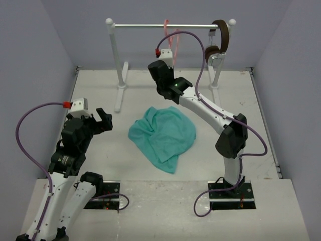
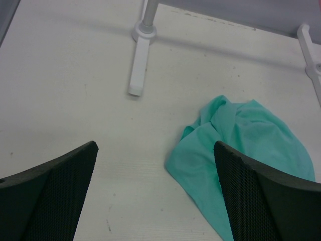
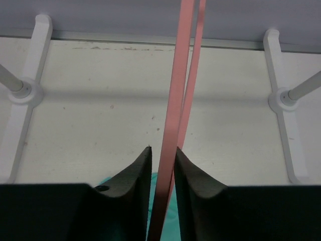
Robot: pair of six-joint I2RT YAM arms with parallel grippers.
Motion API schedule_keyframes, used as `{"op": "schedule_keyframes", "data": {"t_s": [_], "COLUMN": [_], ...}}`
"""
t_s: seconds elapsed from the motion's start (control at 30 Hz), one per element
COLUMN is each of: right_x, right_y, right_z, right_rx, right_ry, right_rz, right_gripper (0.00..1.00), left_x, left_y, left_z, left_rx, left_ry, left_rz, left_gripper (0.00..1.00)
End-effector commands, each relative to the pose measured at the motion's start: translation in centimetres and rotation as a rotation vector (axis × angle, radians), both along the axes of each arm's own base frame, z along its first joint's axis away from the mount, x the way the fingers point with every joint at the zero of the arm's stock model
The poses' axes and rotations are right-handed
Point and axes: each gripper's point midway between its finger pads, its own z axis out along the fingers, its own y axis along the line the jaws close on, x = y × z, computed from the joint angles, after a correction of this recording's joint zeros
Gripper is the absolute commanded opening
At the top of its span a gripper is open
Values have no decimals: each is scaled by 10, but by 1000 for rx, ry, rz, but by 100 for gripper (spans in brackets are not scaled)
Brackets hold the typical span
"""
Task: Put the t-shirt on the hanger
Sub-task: Pick up the hanger from the clothesline.
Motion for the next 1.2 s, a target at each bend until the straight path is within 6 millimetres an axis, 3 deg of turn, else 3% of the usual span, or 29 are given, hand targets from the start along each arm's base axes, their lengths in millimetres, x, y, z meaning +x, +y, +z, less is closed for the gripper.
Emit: {"op": "schedule_keyframes", "data": {"t_s": [0.0,0.17,0.5,0.7,0.77,0.83,0.93,0.97,1.07,1.17], "right_x": [-2,-10,-19,-40,-56,-71,-108,-112,-157,-188], "right_y": [-20,-32,-57,-69,-74,-77,-90,-93,-115,-129], "right_z": [48,64,86,106,113,95,90,74,55,38], "right_rx": [88,103,136,168,188,181,224,210,259,295], "right_ry": [-102,-147,-235,-298,-304,-252,-232,-201,-158,-103], "right_rz": [-38,-46,-3,47,94,135,208,213,262,287], "right_gripper": [17,1,0,0,0,0,0,0,0,0], "left_x": [3,3,3,4,5,9,16,18,28,40], "left_y": [-7,-8,-8,-9,-10,-15,-25,-29,-49,-73], "left_z": [4,3,2,1,1,-4,-10,-16,-40,-58], "left_rx": [-12,-13,-11,-10,-9,-4,-9,-17,-101,-172], "left_ry": [-31,-28,-25,-23,-20,2,49,75,187,233], "left_rz": [-26,-30,-31,-32,-38,-61,-100,-115,-155,-203], "left_gripper": [100,100,100,100,100,100,100,100,100,100]}}
